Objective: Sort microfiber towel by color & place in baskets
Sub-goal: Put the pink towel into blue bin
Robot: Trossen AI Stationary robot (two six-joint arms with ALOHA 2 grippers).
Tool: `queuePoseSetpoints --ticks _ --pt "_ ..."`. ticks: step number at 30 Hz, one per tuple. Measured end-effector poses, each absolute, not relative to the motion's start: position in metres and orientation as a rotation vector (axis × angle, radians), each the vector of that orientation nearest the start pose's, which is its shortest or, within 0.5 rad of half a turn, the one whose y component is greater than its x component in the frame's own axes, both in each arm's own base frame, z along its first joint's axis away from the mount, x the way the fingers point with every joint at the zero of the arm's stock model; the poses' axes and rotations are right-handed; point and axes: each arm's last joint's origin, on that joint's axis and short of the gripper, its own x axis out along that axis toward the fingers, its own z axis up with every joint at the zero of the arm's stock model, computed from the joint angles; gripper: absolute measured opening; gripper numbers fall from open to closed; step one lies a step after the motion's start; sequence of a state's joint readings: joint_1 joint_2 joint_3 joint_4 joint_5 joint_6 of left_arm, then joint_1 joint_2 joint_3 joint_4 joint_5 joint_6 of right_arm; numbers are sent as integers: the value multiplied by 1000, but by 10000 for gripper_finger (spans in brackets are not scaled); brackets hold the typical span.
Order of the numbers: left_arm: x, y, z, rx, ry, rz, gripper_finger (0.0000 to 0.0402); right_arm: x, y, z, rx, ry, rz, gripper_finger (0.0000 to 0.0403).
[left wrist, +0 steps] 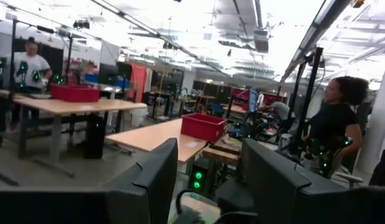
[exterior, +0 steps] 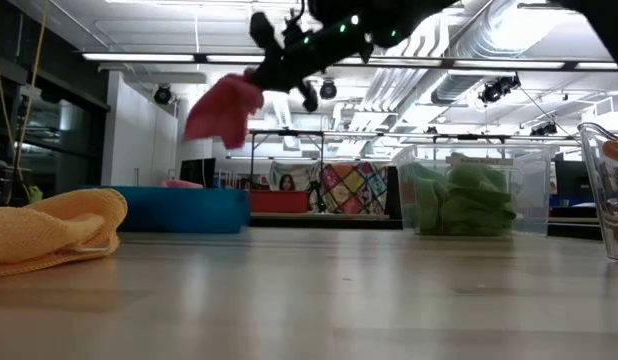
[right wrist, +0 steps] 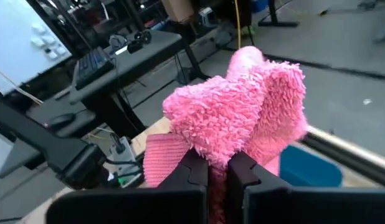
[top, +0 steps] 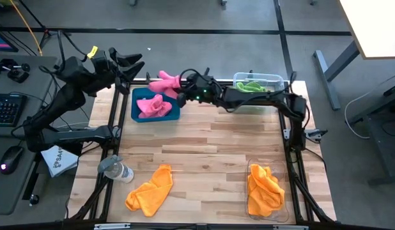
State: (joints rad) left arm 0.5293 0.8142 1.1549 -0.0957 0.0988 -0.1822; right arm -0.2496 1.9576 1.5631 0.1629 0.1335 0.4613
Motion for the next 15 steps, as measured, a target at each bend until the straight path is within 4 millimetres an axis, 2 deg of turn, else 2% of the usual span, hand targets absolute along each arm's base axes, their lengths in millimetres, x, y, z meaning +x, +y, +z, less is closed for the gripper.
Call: queuePoseSetpoints --ticks 10,15 --pt "125 70 458 -101 -275 406 168 473 -126 221 611 211 -376 0" --pt "125 70 458 -100 -275 406 168 479 -127 201 678 221 -386 6"
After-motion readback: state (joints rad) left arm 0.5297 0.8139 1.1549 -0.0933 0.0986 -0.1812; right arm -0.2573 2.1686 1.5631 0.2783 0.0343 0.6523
